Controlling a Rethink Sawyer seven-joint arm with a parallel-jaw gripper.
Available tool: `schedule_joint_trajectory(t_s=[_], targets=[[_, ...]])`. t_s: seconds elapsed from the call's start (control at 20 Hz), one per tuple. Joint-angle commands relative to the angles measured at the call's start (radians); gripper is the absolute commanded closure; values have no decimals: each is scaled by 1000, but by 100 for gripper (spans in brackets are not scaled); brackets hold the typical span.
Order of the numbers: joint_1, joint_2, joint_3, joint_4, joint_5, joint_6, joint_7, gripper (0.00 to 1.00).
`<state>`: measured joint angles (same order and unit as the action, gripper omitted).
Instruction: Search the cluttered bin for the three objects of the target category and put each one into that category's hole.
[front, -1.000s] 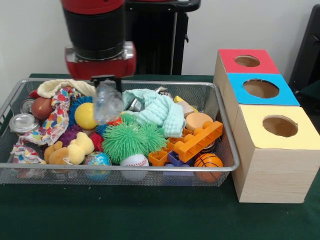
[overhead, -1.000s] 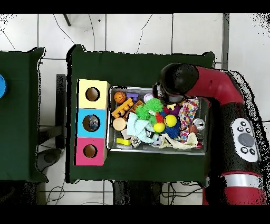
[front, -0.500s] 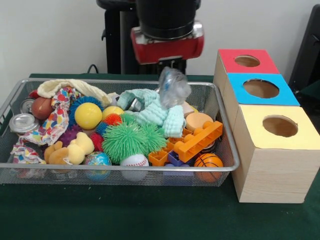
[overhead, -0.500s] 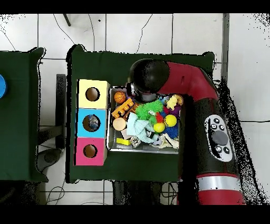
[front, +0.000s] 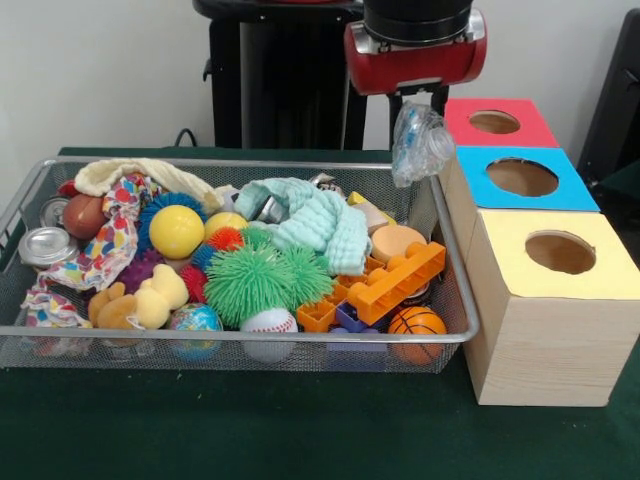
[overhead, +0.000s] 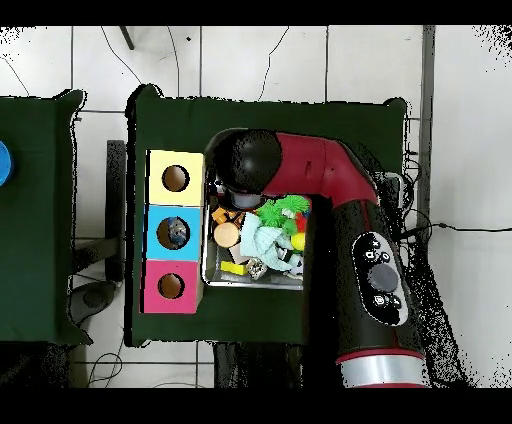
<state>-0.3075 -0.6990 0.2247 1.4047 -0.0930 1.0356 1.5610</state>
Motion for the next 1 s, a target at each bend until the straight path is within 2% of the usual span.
schedule_joint_trajectory(t_s=[0.05, 0.3, 1.0], targets=[[3, -8, -36, 184, 41, -105, 220, 100], [17, 29, -43, 189, 50, -163, 230, 100], [114, 49, -61, 191, 159, -189, 299, 100]])
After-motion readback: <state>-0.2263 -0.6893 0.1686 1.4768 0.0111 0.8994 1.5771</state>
